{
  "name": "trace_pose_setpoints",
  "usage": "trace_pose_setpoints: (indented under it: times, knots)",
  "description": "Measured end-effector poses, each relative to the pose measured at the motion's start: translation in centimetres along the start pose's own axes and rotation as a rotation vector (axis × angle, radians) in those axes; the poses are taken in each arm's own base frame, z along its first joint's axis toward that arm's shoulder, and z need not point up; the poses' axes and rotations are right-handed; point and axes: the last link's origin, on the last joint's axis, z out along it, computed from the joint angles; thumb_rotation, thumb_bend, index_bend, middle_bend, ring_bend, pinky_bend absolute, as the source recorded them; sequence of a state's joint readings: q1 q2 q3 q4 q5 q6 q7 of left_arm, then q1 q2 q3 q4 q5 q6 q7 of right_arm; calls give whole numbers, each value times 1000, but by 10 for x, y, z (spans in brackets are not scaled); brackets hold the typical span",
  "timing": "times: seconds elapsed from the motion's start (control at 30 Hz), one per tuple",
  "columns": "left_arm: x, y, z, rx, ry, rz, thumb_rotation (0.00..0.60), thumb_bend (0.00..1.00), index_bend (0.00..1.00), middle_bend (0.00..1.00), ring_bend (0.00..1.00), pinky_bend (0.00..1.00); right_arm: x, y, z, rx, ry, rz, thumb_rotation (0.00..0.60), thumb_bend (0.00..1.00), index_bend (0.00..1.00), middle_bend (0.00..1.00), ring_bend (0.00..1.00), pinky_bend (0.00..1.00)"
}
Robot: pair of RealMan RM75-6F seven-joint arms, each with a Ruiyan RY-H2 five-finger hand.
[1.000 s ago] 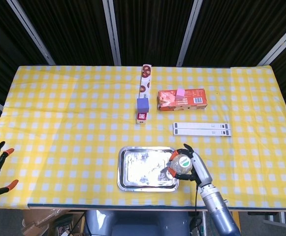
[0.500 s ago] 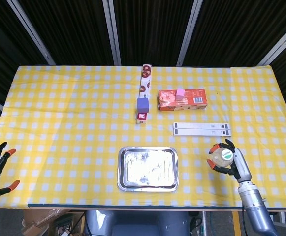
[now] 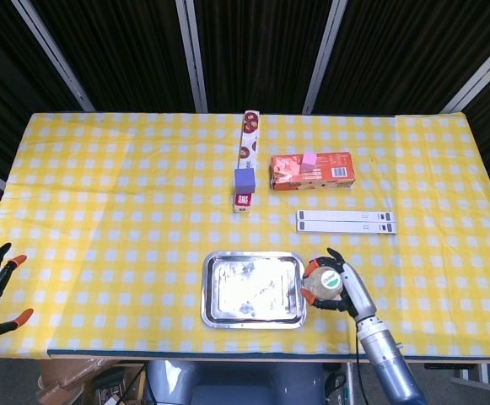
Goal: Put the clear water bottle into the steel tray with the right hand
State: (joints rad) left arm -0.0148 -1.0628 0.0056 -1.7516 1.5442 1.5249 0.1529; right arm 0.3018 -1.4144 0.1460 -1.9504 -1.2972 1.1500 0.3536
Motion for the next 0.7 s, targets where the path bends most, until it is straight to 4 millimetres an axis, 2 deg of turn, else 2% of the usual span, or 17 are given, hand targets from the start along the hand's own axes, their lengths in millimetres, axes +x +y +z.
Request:
trace_pose_setpoints:
  times: [0.23, 0.5, 0.7]
  knots:
    - [1, -2, 0, 6, 2, -6, 600, 204, 164, 0, 0, 0, -36, -5, 12, -19, -44, 76, 600, 821, 841, 618, 287, 0]
    - [1, -2, 0, 5, 2, -8, 600, 204, 164, 0, 0, 0, -64, -3, 25, -36, -52, 121, 600, 820, 841, 618, 288, 0]
    - [2, -3, 1, 5, 1, -10, 600, 204, 165, 0, 0, 0, -77, 5, 34, -47, -19, 124, 600, 821, 841, 618, 288, 0]
